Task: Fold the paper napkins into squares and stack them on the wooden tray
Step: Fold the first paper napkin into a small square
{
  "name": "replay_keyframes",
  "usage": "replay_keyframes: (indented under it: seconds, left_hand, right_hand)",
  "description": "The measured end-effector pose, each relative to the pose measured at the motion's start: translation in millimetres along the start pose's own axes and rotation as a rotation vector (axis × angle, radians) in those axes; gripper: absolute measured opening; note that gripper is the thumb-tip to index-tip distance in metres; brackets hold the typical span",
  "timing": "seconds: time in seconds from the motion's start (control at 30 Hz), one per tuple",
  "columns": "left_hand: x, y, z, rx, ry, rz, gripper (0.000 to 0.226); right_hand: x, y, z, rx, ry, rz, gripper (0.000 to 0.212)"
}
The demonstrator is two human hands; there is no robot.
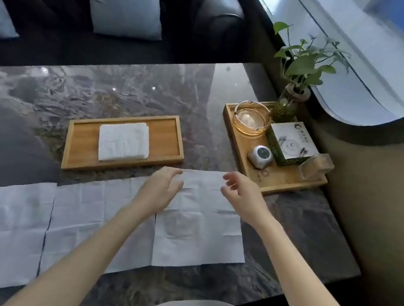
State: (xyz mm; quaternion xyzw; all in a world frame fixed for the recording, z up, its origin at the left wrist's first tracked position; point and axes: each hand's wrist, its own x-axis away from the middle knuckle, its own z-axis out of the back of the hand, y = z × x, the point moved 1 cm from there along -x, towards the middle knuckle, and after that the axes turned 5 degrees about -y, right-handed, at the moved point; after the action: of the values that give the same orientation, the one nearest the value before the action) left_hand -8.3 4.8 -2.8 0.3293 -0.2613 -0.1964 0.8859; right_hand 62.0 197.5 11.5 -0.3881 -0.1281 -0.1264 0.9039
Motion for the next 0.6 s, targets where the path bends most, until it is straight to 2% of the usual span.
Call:
replay_keyframes:
  seconds: [0.1, 0.27, 0.47, 0.6]
  left_hand:
    - [-3.4, -12.2, -12.8, -0.079, 0.109, -0.021, 0.034]
    - [-7.6, -19.5, -31.4, -0.19, 0.217, -0.021, 0.041]
    - [-15.1, -28.7, -37.3, -0.389, 0.184, 0.011, 0.06]
    - [-19.3, -31.0, -37.3, -0.452, 0.118, 0.038, 0.054]
  right_hand:
    - [-4.5, 9.1, -10.2, -0.013, 0.17, 0.036, 0.03]
    - [-14.7, 18.3, -26.6, 0.17, 0.242, 0.091, 0.038]
    - [-30.9, 26.8, -39.6, 0.401, 0.202, 0.097, 0.045]
    - [-33.5, 32.6, -38.8, 0.442, 0.231, 0.113, 0.043]
